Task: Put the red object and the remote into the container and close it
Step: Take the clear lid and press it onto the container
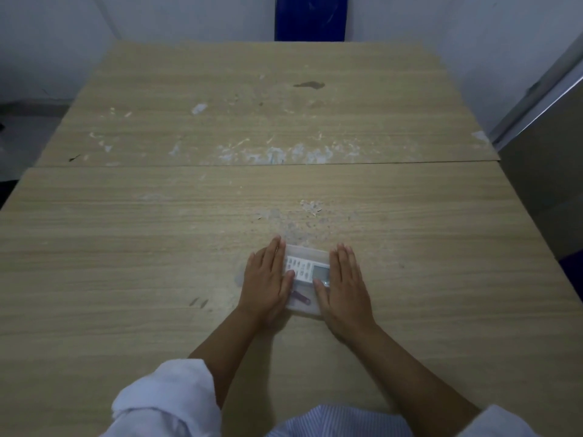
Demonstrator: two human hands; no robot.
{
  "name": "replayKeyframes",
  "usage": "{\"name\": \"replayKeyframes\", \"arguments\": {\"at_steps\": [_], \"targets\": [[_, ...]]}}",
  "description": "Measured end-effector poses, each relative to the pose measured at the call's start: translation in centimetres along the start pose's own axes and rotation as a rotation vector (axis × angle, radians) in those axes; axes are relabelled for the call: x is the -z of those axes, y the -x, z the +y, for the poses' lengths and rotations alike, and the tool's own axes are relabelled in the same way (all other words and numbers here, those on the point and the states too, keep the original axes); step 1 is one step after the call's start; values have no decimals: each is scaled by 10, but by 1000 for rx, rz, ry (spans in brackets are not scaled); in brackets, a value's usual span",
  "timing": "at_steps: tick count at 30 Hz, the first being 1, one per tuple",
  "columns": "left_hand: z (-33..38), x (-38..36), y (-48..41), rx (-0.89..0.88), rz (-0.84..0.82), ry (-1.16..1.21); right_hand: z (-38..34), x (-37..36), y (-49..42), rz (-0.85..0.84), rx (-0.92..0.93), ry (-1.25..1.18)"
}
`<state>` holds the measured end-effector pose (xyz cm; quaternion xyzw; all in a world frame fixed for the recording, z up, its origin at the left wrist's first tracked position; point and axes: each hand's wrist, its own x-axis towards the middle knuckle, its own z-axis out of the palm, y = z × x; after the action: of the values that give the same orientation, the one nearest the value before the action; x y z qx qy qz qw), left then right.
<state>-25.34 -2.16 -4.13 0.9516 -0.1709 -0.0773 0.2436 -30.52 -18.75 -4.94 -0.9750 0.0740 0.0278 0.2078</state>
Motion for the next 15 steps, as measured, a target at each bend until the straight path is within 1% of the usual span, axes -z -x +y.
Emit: {"name": "replayKeyframes", "arguments": {"at_steps": [2,4,5,7,8,9,11,12,15], "targets": [[0,3,-1,-1,-17,38,-1,3,0,2,13,-47],[2,10,0,19,4,176,-2,8,2,56,-20,-143],[2,13,2,30,40,244,-2,10,4,115,-81,-196],[2,16,6,98,155,335,1,13,9,272,-261,-269],[1,17,8,164,208,381,1,15,11,332,-338,-297],[0,18,8,244,242,428,2,15,13,358,-394,-333],[-3,20,7,383,242,491,-1,15,13,338,-462,-418],[-6,22,6,414,226,510,-4,14,11,333,-479,-439],[-17,31,3,432,212,578,-20,13,1,363,-488,-449]]}}
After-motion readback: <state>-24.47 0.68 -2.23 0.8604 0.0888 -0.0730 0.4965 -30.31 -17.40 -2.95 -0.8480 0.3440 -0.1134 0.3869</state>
